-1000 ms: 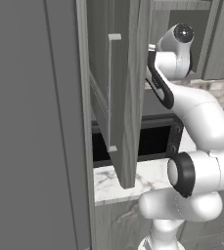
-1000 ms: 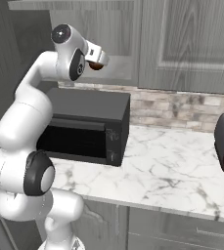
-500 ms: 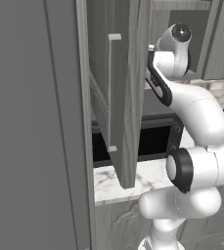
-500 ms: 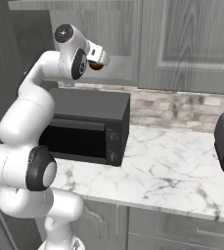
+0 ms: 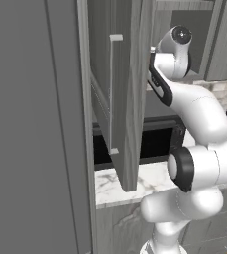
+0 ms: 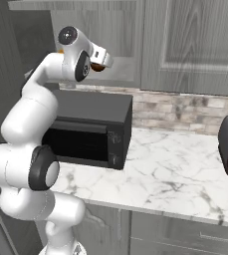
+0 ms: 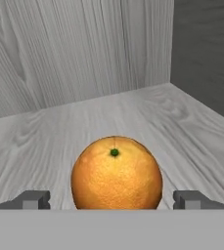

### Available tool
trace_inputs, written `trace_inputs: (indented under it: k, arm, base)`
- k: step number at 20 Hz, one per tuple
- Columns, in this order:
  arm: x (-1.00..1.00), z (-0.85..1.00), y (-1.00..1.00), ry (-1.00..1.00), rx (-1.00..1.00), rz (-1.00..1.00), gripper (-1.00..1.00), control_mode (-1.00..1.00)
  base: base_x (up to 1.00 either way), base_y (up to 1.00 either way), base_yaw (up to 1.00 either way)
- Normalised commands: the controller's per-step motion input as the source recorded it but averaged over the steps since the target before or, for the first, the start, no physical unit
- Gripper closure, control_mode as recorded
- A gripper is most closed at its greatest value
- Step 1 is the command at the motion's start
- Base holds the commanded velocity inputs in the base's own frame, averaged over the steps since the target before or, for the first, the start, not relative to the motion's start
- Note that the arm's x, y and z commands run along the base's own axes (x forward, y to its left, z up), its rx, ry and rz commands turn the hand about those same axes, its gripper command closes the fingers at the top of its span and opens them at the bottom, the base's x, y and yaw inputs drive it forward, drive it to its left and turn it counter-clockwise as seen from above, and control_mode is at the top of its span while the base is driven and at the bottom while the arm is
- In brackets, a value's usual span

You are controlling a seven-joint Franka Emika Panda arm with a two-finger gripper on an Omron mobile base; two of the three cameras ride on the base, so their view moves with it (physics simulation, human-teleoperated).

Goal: Pick the oranges from the cabinet and place them in one bowl. Pick the avocado from the sink and place it in the other bowl.

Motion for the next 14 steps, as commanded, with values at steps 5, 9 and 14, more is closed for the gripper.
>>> trace_inputs:
  k: [5, 9, 14]
  arm:
    - [0.16, -0.05, -0.04, 0.00, 0.00, 0.02, -1.00, -1.00]
    - [0.13, -0.06, -0.03, 0.01, 0.00, 0.01, -1.00, -1.00]
    - [0.10, -0.05, -0.02, 0.00, 0.00, 0.00, -1.00, -1.00]
  base:
    - [0.00, 0.00, 0.00]
    - [0.00, 0.00, 0.00]
    - [0.00, 0.00, 0.00]
